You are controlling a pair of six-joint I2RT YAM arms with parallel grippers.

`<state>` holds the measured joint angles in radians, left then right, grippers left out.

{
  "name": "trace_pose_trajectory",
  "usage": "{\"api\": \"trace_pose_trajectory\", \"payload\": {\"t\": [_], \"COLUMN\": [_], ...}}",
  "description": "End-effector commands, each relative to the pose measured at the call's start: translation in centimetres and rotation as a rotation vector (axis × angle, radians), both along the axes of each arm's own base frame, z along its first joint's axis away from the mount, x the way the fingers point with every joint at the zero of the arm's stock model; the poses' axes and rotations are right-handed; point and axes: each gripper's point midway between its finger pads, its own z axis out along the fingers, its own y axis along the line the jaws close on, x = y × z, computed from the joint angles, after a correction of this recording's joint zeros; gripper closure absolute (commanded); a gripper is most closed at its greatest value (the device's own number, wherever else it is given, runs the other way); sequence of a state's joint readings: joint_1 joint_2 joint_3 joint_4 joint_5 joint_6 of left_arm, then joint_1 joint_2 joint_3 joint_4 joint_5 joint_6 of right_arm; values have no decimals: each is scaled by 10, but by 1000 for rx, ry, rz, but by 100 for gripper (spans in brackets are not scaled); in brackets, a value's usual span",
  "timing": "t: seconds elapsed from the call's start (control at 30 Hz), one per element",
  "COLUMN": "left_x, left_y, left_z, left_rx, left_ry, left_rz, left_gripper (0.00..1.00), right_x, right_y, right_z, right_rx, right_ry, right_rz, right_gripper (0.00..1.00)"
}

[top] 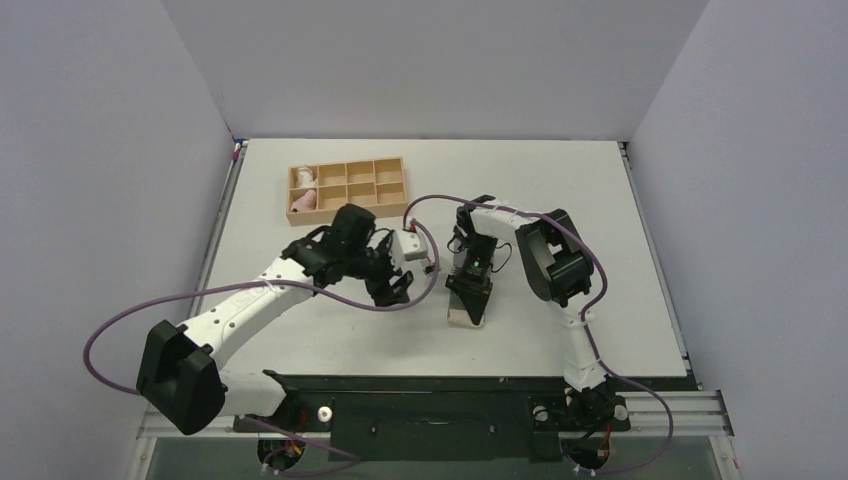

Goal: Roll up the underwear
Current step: Roll the underwear to the center of the board.

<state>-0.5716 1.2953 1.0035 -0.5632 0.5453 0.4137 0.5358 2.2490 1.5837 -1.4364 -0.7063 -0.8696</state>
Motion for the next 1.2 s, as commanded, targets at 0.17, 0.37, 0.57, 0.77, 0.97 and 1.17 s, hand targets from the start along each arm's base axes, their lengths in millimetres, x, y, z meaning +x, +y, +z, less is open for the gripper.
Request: {"api": "trace_pose_trajectory", "payload": {"t": [0.17,0.37,0.57,0.77,0.97,1.17], "left_x": [-12,-17,-20,-23,-23,-24], "left_y": [-87,-129,-146,-150,-149,-152], "left_z": [-36,-47,-62,-80,-97,-109], "left_rx": [179,162,161,179,205,216], "left_ry": [-315,-407,-418,-387,-368,-341], "left_rz": [-228,-308,-361,-382,-397,-402], "left_gripper": [36,34,34,36,38,45], "right_x": [5,8,10,10,10,10], "right_y": [7,7,7,7,7,7], "right_z": [-3,-4,-5,-6,-6,-6], "right_rx": [103,92,89,80,79,78], "right_ry": [104,115,114,116,116,116], "right_rz": [26,5,0,-6,-9,-10], "right_gripper": [100,100,100,100,100,100]}}
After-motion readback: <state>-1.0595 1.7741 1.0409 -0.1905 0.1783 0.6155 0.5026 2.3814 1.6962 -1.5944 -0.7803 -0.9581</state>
